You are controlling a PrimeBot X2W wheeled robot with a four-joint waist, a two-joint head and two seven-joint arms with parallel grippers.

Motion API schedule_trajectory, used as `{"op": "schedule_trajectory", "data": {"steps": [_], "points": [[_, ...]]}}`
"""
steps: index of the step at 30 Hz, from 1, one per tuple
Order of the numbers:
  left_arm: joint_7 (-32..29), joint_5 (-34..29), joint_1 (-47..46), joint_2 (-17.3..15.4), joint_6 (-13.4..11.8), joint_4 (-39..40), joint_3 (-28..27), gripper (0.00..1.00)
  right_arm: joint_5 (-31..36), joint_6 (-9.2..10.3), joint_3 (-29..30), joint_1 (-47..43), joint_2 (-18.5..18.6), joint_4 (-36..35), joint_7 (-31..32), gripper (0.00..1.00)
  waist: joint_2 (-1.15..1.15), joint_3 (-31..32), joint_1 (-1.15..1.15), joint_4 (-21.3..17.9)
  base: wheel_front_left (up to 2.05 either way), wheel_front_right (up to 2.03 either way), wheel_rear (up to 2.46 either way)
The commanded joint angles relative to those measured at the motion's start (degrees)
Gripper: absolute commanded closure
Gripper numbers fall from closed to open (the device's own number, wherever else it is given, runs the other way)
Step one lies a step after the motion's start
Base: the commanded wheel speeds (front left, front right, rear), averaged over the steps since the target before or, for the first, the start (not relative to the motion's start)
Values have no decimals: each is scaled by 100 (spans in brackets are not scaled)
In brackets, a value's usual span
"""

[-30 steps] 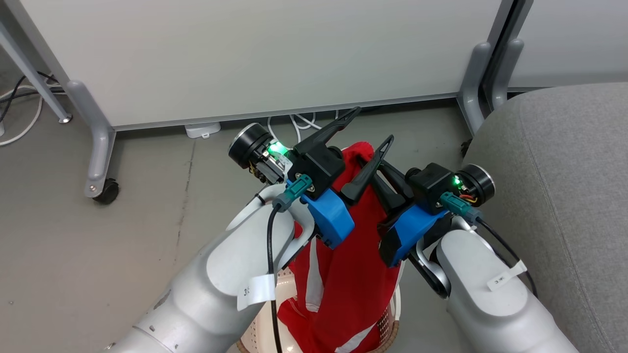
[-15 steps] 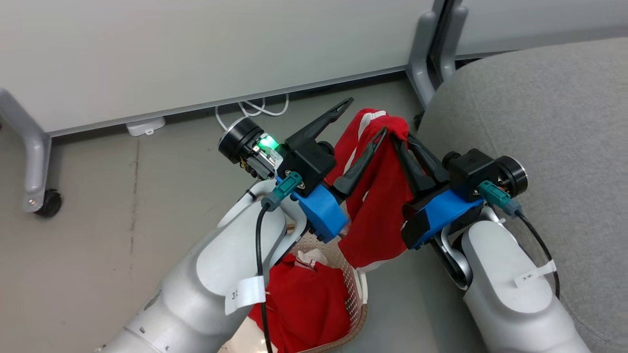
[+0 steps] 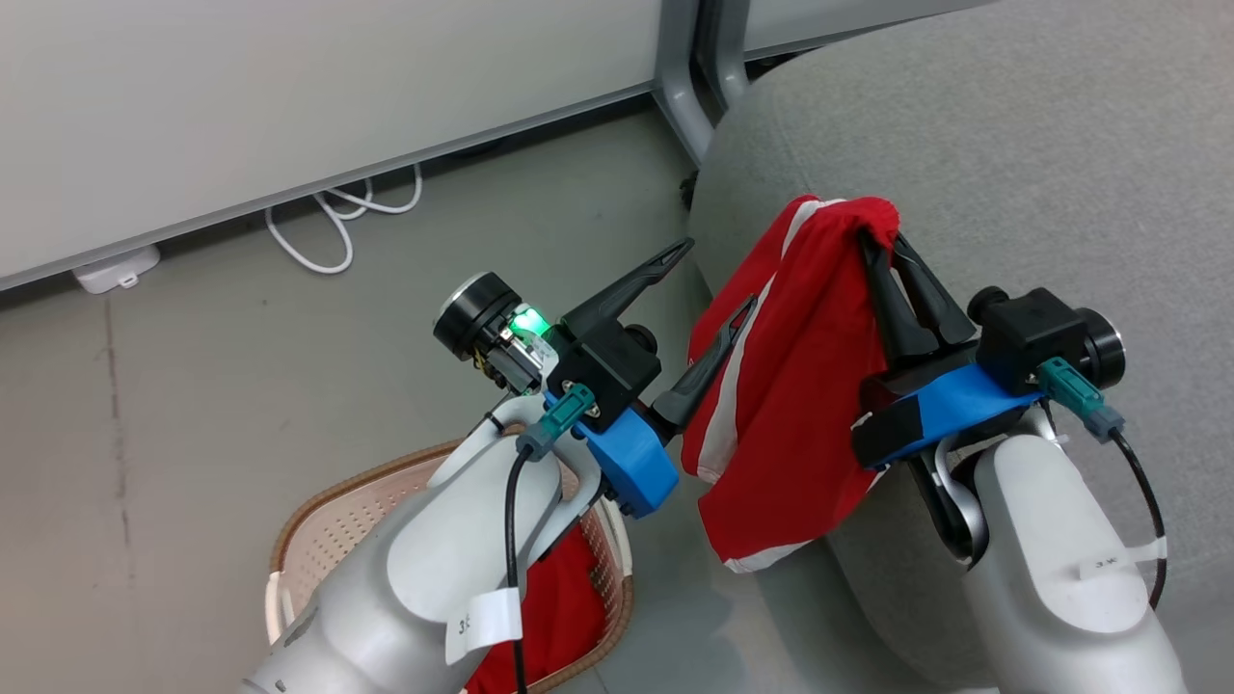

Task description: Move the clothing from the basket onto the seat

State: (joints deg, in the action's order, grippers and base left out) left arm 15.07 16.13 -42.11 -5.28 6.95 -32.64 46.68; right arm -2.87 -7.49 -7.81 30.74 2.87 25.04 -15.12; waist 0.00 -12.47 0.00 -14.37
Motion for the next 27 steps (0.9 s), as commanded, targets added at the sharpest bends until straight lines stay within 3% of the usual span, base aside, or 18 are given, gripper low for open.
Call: {"op": "schedule_trajectory", "data": {"steps": [1,12,19,27], "points": [[16,-10,92,-29,11,59,-14,0,31,-1,83,-105,3,-77,-5,100,0,-88,0,-224,0,0,0],[16,-59,306,-23,44,120,191,0,130,-1,745,-507,0,-535,-5,100,0,-158,0,-844,0,0,0],[16,-33,361,53,56,137,340,0,169,-1,1168,-920,1,-730,-6,100,0,-152,0,-895,0,0,0],[16,-3,356,66,63,131,391,0,139,-1,1272,-1104,1,-790,-5,100,0,-123,0,-846,0,0,0]]}}
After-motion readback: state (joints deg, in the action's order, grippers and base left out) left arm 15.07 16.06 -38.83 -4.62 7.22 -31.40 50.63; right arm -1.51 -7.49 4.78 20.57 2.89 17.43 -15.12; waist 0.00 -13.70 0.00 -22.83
